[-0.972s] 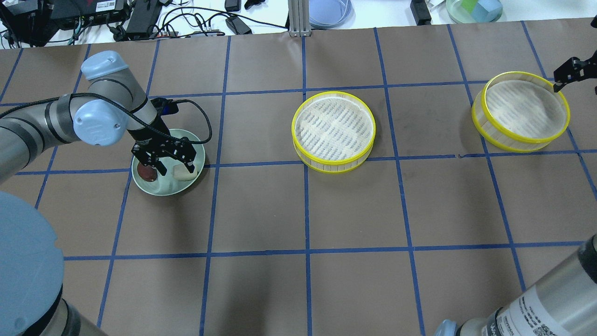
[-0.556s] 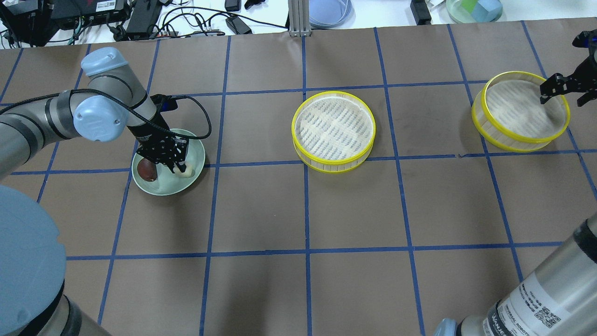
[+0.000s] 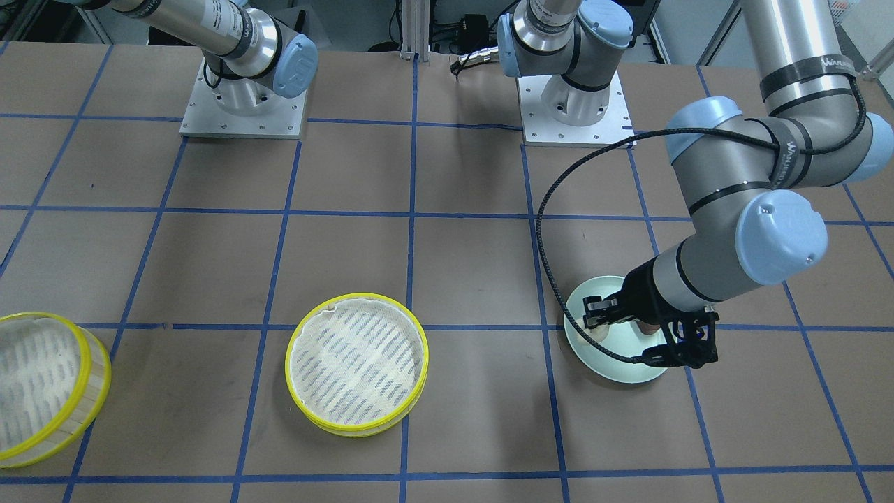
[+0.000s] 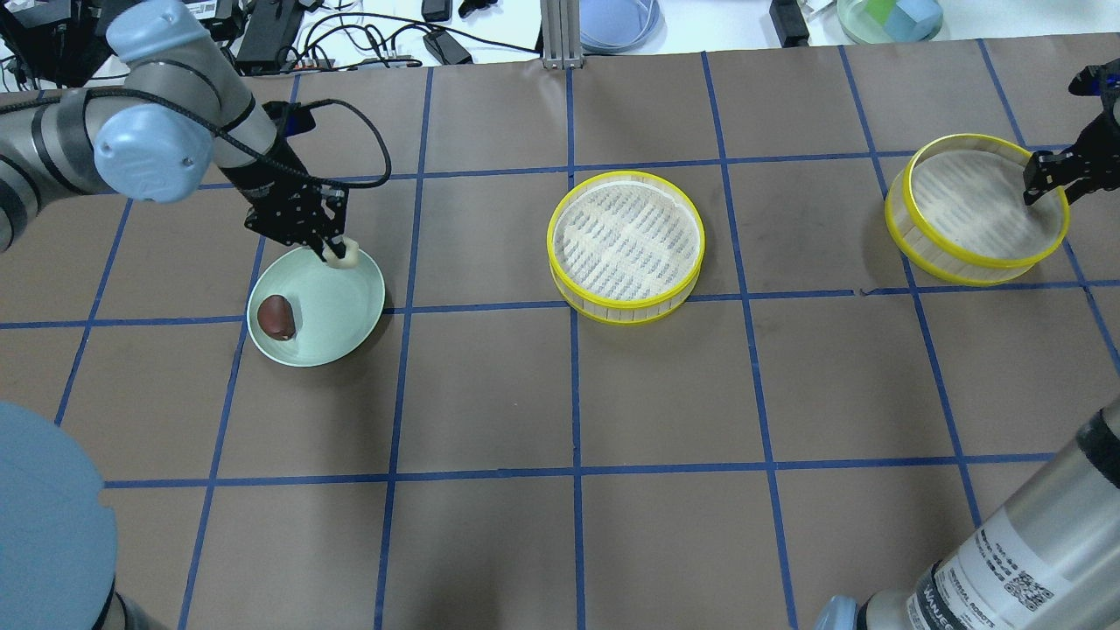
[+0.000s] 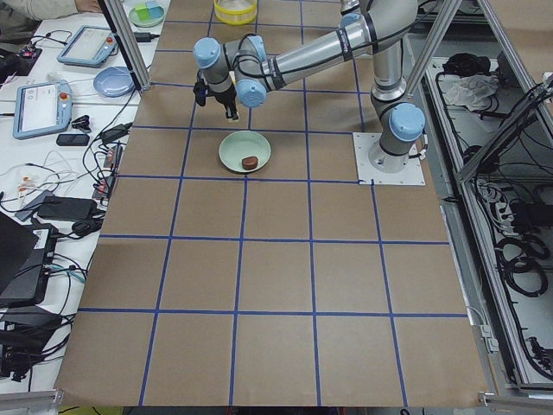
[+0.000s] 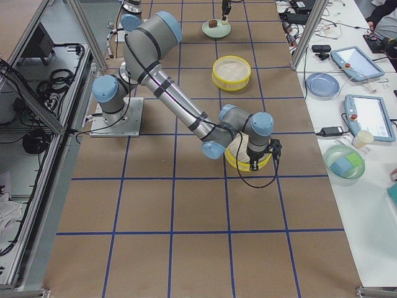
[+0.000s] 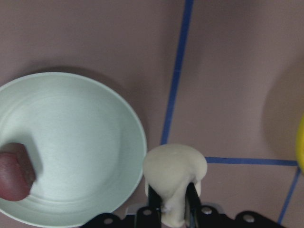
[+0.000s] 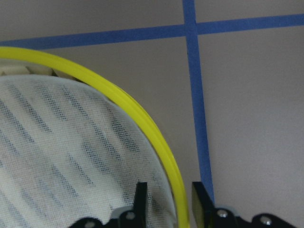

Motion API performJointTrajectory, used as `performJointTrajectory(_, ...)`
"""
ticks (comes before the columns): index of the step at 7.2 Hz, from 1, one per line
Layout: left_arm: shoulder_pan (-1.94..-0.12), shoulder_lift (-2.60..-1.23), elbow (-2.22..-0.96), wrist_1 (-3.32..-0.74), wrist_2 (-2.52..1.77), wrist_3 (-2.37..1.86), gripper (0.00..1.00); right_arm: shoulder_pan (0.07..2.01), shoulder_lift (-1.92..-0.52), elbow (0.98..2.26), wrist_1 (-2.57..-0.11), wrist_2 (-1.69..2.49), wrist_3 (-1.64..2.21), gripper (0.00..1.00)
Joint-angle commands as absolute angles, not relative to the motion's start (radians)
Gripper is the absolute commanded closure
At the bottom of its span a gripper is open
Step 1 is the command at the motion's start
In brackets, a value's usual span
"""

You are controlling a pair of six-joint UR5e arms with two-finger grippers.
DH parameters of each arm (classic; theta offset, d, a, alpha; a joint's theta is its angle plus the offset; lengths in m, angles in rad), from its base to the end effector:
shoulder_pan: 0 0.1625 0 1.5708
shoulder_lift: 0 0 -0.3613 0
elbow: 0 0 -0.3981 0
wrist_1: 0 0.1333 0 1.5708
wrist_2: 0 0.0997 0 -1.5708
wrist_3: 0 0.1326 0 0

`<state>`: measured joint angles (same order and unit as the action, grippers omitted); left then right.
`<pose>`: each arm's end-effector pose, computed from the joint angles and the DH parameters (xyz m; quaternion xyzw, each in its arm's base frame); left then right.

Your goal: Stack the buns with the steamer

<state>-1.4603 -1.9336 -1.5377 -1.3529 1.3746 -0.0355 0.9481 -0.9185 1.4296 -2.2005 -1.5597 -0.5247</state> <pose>-0.0932 -0.6034 0.2310 0.0779 -0.9906 -0.0519 0.0998 -0.2878 -0.6320 0.1350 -0.0486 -0.9970 0.0528 0.0275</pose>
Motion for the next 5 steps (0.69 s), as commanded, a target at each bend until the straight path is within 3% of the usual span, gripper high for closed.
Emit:
performJointTrajectory(1,-1.593,-1.945,-1.523,-1.194,1.282,-0.260,1.00,0.948,-0.920,1.430,-2.200,-1.557,-0.525,0.91)
performJointTrajectory(3,-1.662,-1.976,-1.537,-1.152,1.112,-0.348,1.00,0.948,-0.933,1.430,-2.195,-1.557,-0.514,1.00)
performJointTrajectory(5,-1.762,-2.041,-1.581,-0.923,1.080,-0.470,1.00,0.954,-1.026,1.437,-2.114,-1.559,-0.465,1.00)
